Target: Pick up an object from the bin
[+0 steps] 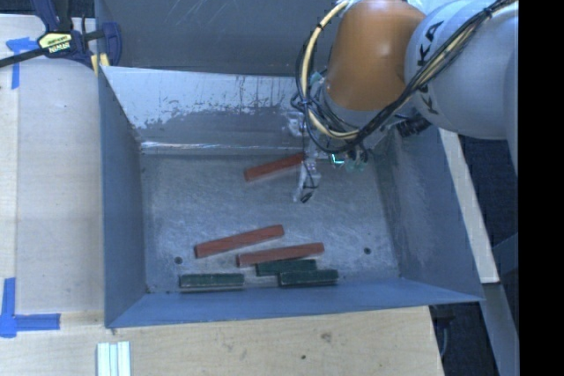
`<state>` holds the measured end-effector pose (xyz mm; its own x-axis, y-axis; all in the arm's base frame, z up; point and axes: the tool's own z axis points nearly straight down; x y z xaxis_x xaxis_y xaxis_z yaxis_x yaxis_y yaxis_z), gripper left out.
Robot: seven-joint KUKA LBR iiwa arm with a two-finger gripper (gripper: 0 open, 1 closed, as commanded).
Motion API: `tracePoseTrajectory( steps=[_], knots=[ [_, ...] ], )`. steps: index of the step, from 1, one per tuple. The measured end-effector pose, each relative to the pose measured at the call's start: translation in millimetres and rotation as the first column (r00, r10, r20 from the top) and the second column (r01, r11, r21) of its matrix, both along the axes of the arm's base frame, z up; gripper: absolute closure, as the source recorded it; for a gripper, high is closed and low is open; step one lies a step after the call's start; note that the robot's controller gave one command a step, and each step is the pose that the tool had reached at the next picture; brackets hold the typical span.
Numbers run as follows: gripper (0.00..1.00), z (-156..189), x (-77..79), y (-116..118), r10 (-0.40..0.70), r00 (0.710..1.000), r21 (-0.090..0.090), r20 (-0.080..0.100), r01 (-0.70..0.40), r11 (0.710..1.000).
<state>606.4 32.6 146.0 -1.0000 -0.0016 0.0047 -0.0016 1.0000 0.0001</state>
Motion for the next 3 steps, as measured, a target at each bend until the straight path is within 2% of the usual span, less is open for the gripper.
tracePoseTrajectory(
  steps=[1, 2, 3],
  knots=[
    [0.0, -80.3, 12.9, 14.9, 0.024, 1.0, 0.0, 0.0, -0.024, 1.0],
    [0.0, -44.3, 8.5, 22.4, 0.143, 0.99, -0.001, 0.013, -0.143, 0.99],
    [0.0, -45.4, 22.6, 19.7, 0.154, 0.988, -0.001, 0.011, -0.154, 0.988]
  ],
)
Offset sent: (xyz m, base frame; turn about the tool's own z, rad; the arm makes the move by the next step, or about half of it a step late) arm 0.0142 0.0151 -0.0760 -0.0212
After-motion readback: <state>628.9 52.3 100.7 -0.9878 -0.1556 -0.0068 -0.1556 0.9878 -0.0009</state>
